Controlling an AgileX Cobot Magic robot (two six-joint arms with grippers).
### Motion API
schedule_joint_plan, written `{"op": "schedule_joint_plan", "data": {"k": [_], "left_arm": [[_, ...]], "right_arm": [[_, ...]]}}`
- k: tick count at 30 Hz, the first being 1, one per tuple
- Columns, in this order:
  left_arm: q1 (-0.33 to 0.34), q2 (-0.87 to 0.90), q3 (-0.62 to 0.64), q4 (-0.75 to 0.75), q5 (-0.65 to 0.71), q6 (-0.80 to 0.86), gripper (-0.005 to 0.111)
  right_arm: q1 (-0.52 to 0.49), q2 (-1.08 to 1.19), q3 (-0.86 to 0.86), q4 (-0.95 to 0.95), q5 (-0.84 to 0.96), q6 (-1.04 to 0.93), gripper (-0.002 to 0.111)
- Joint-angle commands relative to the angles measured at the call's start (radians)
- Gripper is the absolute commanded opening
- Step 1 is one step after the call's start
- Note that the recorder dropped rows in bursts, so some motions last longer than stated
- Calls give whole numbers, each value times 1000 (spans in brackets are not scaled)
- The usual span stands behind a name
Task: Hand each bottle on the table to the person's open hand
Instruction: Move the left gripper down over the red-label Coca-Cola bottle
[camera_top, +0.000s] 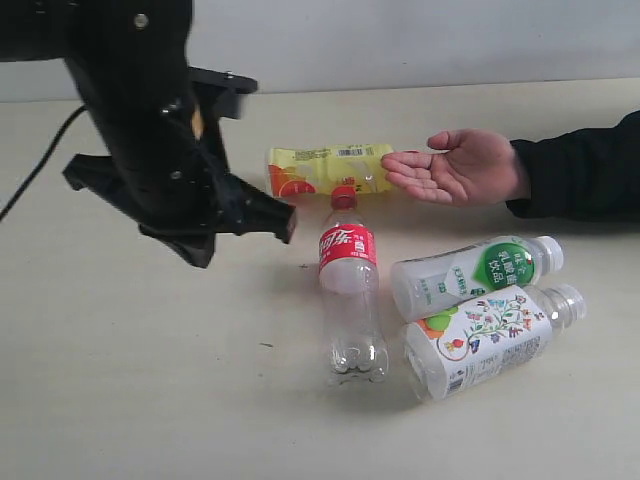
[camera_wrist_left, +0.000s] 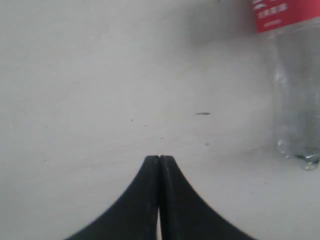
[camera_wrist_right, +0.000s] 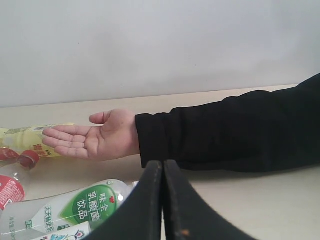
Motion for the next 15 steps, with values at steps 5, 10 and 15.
{"op": "schedule_joint_plan", "data": {"k": [5, 10, 15], "left_arm": [[-57, 171, -218, -58, -83, -27, 0], [-57, 246, -255, -86, -120, -12, 14], [-57, 286, -256, -123, -190, 5, 56]], "right_arm": [[-6, -5, 4, 0, -9, 1, 0], [-6, -5, 4, 0, -9, 1, 0], [-6, -5, 4, 0, -9, 1, 0]]}}
